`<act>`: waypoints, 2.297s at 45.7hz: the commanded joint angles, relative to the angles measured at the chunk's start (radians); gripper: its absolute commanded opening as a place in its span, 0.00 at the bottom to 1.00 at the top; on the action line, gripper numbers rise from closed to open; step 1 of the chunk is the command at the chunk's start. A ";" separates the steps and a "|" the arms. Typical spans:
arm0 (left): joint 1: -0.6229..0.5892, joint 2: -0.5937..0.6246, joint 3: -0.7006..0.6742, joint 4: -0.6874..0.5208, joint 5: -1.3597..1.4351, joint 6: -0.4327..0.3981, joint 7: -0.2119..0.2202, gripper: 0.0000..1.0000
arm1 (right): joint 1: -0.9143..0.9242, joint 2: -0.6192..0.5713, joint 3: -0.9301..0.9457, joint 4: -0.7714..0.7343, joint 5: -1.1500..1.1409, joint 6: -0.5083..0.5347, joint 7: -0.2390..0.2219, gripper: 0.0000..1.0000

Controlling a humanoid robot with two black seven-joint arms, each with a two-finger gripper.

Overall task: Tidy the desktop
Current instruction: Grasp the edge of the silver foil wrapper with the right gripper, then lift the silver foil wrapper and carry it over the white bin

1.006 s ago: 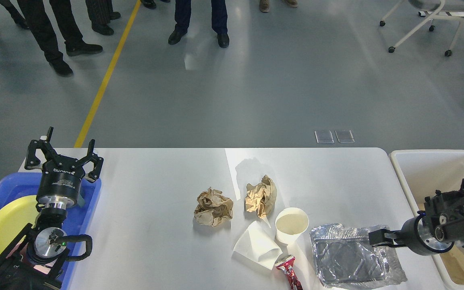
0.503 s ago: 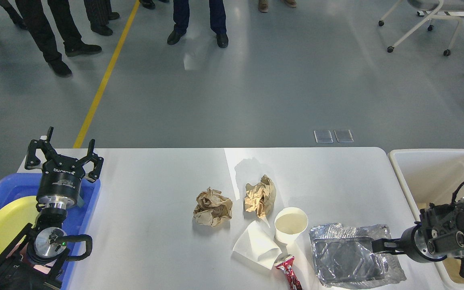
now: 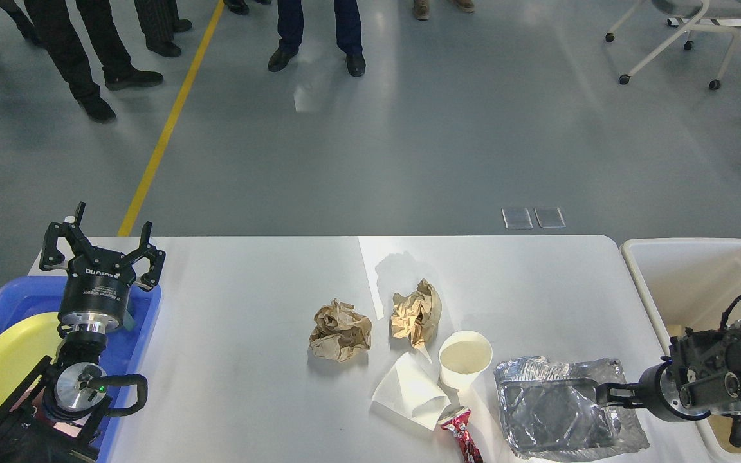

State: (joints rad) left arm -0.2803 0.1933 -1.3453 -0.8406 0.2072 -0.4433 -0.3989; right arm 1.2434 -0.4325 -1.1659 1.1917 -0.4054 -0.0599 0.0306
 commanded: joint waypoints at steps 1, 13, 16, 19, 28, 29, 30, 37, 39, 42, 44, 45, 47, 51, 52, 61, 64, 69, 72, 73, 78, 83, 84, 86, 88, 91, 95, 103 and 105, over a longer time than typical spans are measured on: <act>0.001 0.000 0.000 0.000 0.000 0.000 0.000 0.96 | -0.001 0.000 0.000 0.000 0.000 0.000 0.000 0.56; 0.000 0.000 0.000 0.000 0.000 0.000 0.000 0.96 | -0.007 0.000 0.014 0.002 0.002 0.002 0.000 0.35; 0.000 0.000 0.000 0.000 0.000 0.000 0.000 0.96 | -0.009 0.000 0.023 0.002 0.010 0.002 0.000 0.31; 0.000 0.000 0.000 0.000 0.000 0.000 0.000 0.96 | -0.009 0.000 0.023 0.002 0.033 0.002 0.000 0.25; 0.001 0.000 0.000 0.000 0.001 0.000 0.000 0.96 | -0.010 0.000 0.023 0.003 0.073 0.002 0.000 0.00; 0.000 0.000 0.000 0.000 0.000 0.000 0.000 0.96 | -0.015 0.000 0.023 0.003 0.071 0.003 0.000 0.00; 0.001 0.000 0.000 0.000 0.000 0.000 0.000 0.96 | -0.019 0.000 0.023 0.003 0.071 0.003 0.000 0.00; 0.001 0.000 0.000 0.000 0.000 0.000 0.000 0.96 | -0.022 -0.002 0.023 0.002 0.071 0.005 0.002 0.00; 0.001 0.000 0.000 0.000 0.000 0.000 0.000 0.96 | -0.022 -0.002 0.023 0.003 0.073 0.017 0.002 0.00; 0.000 0.000 0.000 0.000 0.001 0.000 0.000 0.96 | -0.022 -0.003 0.023 0.003 0.074 0.020 0.000 0.00; 0.001 0.000 0.000 0.000 0.000 0.000 0.000 0.96 | -0.021 -0.005 0.023 0.006 0.076 0.017 0.000 0.00; 0.001 0.000 0.000 0.000 0.000 0.000 0.000 0.96 | -0.021 -0.006 0.023 0.006 0.076 0.015 0.000 0.00; 0.000 0.000 0.000 0.000 0.000 0.000 0.000 0.96 | -0.021 -0.008 0.023 0.008 0.076 0.015 0.000 0.00; 0.000 0.000 0.000 0.000 0.000 0.000 0.000 0.96 | -0.016 -0.017 0.023 0.011 0.085 0.018 0.002 0.00; 0.001 0.000 0.000 0.000 0.000 0.000 0.000 0.96 | -0.013 -0.021 0.023 0.011 0.089 0.022 0.003 0.00; 0.000 0.000 0.000 0.000 0.000 0.000 0.000 0.96 | 0.045 -0.101 0.023 0.025 0.112 0.100 0.011 0.00; 0.000 0.000 0.000 0.000 0.000 0.000 0.000 0.96 | 0.097 -0.150 0.023 0.032 0.125 0.179 0.014 0.00; 0.001 0.000 0.000 0.000 0.000 0.000 0.000 0.96 | 0.177 -0.198 0.022 0.065 0.157 0.258 0.028 0.00; 0.001 0.000 0.000 0.000 0.000 0.000 0.000 0.96 | 0.224 -0.227 0.018 0.081 0.163 0.293 0.029 0.00; 0.001 0.000 0.000 0.000 0.000 0.000 0.000 0.96 | 0.241 -0.236 0.018 0.089 0.163 0.308 0.029 0.00; 0.001 0.000 0.000 0.000 0.000 0.000 0.000 0.96 | 0.339 -0.287 0.014 0.104 0.184 0.409 0.029 0.00; 0.000 0.000 0.000 0.000 0.000 0.000 0.000 0.96 | 0.430 -0.311 -0.009 0.106 0.237 0.498 0.028 0.00; 0.000 0.000 0.000 0.000 0.000 0.000 0.000 0.96 | 0.450 -0.313 -0.018 0.106 0.246 0.512 0.025 0.00; 0.001 0.000 0.000 0.000 0.001 0.000 0.002 0.96 | 0.490 -0.311 -0.049 0.112 0.261 0.534 0.017 0.00; 0.000 0.000 0.000 0.000 0.000 0.000 0.002 0.96 | 0.533 -0.305 -0.083 0.129 0.267 0.542 0.014 0.00; 0.000 0.000 0.000 0.000 0.000 0.000 0.000 0.96 | 0.606 -0.304 -0.126 0.181 0.267 0.535 0.011 0.00; 0.000 0.000 0.000 0.000 0.000 0.000 0.002 0.96 | 0.708 -0.301 -0.176 0.236 0.278 0.534 -0.021 0.00; 0.001 0.000 0.000 0.000 0.000 0.000 0.000 0.96 | 0.812 -0.302 -0.235 0.258 0.375 0.534 -0.126 0.00; 0.001 0.000 0.000 0.000 0.000 0.000 0.002 0.96 | 0.818 -0.302 -0.238 0.259 0.376 0.534 -0.141 0.00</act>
State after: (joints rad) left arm -0.2804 0.1933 -1.3453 -0.8406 0.2072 -0.4433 -0.3976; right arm 2.0216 -0.7340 -1.3822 1.4440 -0.0574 0.4743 -0.0562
